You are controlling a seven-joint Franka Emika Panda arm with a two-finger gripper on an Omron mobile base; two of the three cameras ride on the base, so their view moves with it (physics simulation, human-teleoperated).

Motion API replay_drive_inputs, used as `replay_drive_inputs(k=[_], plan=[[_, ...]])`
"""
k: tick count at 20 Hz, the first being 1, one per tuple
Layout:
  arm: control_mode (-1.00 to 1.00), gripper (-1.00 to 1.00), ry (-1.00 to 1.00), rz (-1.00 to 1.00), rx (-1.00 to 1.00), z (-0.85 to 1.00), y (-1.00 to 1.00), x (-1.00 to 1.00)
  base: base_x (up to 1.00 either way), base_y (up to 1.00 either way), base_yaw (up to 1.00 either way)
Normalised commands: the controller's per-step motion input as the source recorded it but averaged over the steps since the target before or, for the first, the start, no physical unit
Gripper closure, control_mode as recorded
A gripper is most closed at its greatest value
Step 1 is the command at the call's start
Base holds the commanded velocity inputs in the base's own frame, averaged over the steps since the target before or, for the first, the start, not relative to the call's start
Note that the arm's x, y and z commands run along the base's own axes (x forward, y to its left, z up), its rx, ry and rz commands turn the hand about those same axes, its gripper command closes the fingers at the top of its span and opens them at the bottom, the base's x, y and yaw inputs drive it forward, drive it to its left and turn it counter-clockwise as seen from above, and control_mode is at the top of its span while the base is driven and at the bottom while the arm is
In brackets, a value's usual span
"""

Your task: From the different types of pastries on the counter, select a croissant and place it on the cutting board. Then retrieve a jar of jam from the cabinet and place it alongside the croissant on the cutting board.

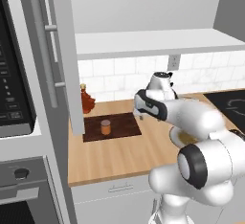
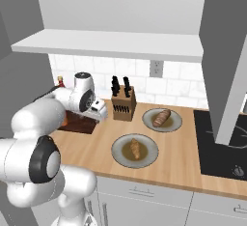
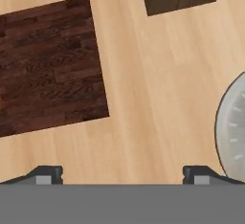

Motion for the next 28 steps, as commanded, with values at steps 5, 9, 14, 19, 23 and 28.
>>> replay_drive_inputs(k=[5,9,14,19,23,28], plan=[[-1.0,-1.0,0.21,0.34,0.05,0.49,-0.87,0.26,0.0,0.0,0.0],[-1.0,-1.0,0.15,0.11,-0.09,-0.54,-0.05,-0.37,0.0,0.0,0.0],[-1.0,-1.0,0.25,0.34,-0.26,-1.0,-0.31,-1.0,0.0,0.0,0.0],[-1.0,-1.0,0.08,0.14,-0.02,-0.27,-0.3,-0.43,0.0,0.0,0.0],[-1.0,-1.0,0.08,0.32,0.25,0.34,-1.0,0.05,0.0,0.0,0.0],[-1.0,-1.0,0.06,0.25,0.19,0.23,-0.69,0.05,0.0,0.0,0.0]])
